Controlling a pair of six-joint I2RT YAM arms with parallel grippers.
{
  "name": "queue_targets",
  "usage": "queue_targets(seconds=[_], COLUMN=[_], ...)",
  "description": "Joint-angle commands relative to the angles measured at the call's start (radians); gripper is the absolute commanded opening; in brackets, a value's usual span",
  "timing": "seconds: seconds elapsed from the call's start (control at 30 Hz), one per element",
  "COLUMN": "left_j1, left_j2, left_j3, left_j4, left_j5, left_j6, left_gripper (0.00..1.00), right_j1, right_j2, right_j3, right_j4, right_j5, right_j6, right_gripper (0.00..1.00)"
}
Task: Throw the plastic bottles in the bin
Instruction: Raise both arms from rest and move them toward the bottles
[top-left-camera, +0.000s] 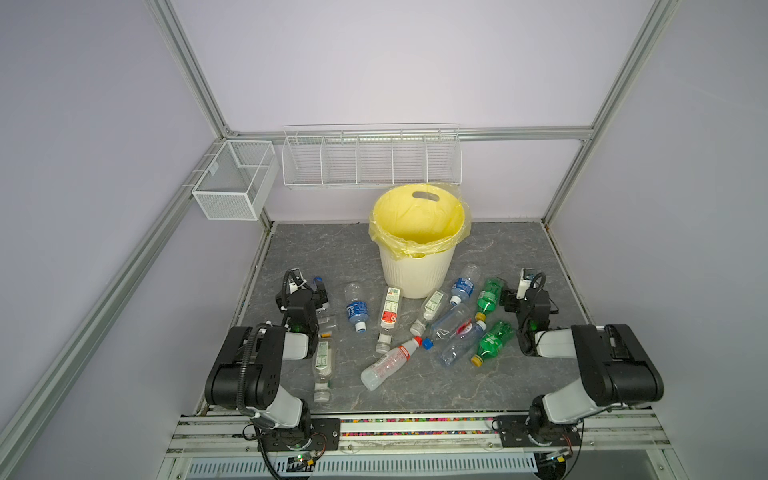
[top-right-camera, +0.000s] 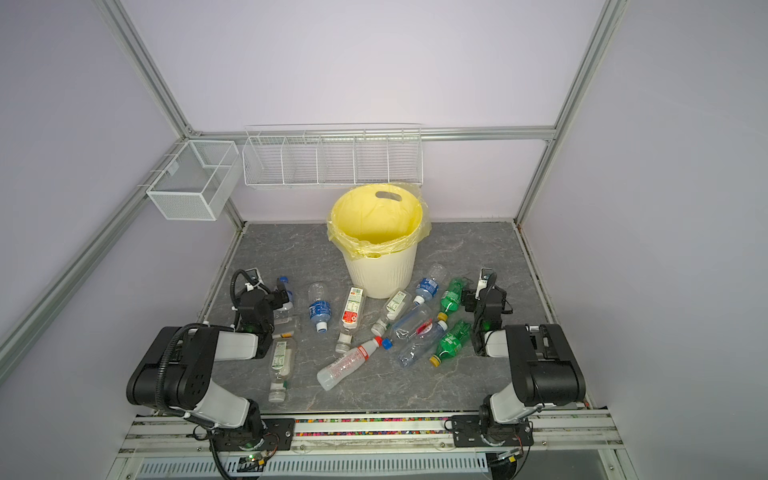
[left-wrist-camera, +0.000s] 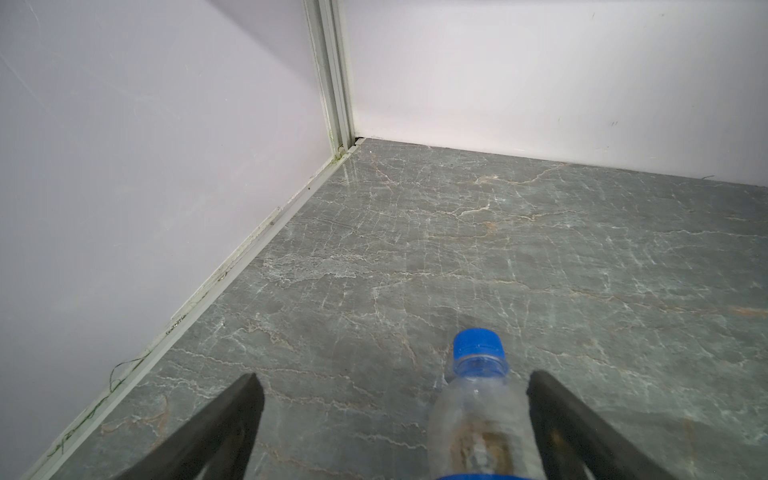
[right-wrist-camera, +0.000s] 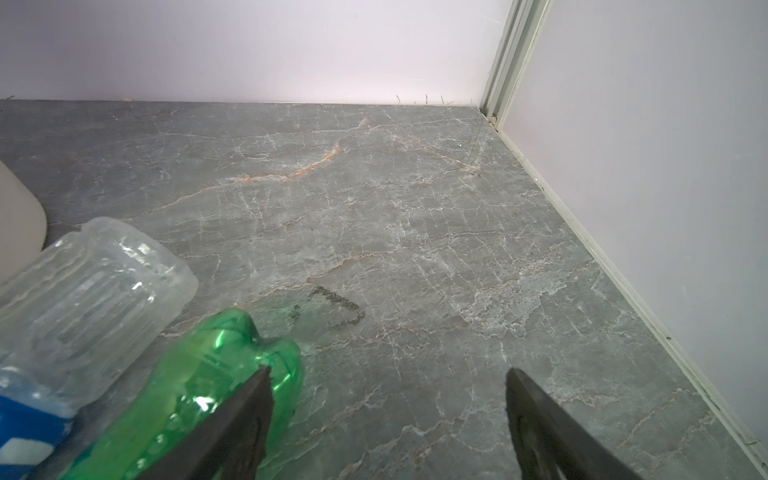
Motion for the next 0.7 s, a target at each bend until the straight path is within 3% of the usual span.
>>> queue_targets(seconds=[0.0, 0.6, 0.67], left_j1=[0.004, 0.003, 0.003], left_j2=[-0.001, -0.001, -0.001], left_j3=[0.016, 0.015, 0.009], left_j4=[0.018, 0.022, 0.034], left_j5=[0.010, 0.008, 0.006], left_j6=[0.011, 0.011, 0.014], left_gripper=[0.99, 0.99, 0.99], right_j1=[0.000, 0.001, 0.012], right_j2=[-0.011, -0.014, -0.025], right_j3=[0.007, 0.003, 0.004], right_j4=[0.009, 0.013, 0.011], right_j5=[-0.005, -0.002, 0.041], right_j6=[-0.015, -0.016, -0.013], right_gripper=[0.89, 0.88, 0.89])
